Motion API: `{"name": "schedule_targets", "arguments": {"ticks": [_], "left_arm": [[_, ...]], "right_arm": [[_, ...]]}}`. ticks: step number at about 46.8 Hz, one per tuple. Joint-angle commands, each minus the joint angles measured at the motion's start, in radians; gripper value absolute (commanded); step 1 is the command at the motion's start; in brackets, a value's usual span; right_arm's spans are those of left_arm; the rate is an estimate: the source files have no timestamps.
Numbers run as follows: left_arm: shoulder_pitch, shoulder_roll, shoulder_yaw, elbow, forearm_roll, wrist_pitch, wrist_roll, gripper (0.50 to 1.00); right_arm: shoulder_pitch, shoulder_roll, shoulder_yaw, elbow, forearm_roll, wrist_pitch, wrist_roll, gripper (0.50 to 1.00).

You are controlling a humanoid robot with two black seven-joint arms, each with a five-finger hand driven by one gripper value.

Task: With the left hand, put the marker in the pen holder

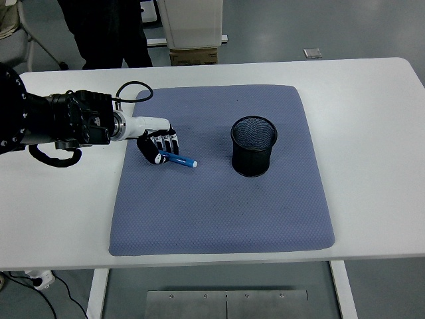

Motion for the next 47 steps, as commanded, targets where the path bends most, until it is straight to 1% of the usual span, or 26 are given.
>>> {"name": "schedule_targets", "arguments": {"ticks": [1, 8, 14, 21, 27, 33, 35, 37, 40, 47], "left_arm": [[-0.006, 0.0, 0.0, 0.004, -0.002, 0.0, -0.002, 0.5], [-0.011, 0.0, 0.0, 0.006, -0.004, -0.003, -0.002, 0.5], [-0.02, 0.0, -0.001, 0.009, -0.005, -0.018, -0.002, 0.5], [-0.026, 0.0, -0.006, 0.01, -0.01, -0.027, -0.016, 0.5], [-0.052, 0.0, -0.026, 0.01, -0.013, -0.067, -0.016, 0.5], [-0.059, 0.0, -0.063, 0.012, -0.013, -0.081, -0.017, 0.5], [-0.06, 0.003, -0.066, 0.012, -0.013, -0.082, -0.017, 0.5], [-0.068, 0.012, -0.074, 0.012, -0.013, -0.101, -0.017, 0.5], [-0.072, 0.018, -0.075, 0.012, -0.013, -0.112, -0.017, 0.5], [-0.08, 0.041, -0.09, 0.012, -0.014, -0.115, -0.017, 0.5]], "right_arm": [[0.0, 0.0, 0.0, 0.0, 0.0, 0.0, 0.0, 1.0], [0.0, 0.0, 0.0, 0.0, 0.0, 0.0, 0.0, 1.0], [0.0, 0.0, 0.0, 0.0, 0.0, 0.0, 0.0, 1.0], [0.0, 0.0, 0.0, 0.0, 0.0, 0.001, 0.0, 1.0], [0.0, 0.0, 0.0, 0.0, 0.0, 0.0, 0.0, 1.0], [0.0, 0.0, 0.0, 0.0, 0.0, 0.0, 0.0, 1.0], [0.0, 0.0, 0.0, 0.0, 0.0, 0.0, 0.0, 1.0], [0.0, 0.0, 0.0, 0.0, 0.0, 0.0, 0.0, 1.0], [0.0, 0.0, 0.0, 0.0, 0.0, 0.0, 0.0, 1.0], [0.0, 0.0, 0.0, 0.0, 0.0, 0.001, 0.0, 1.0]]}}
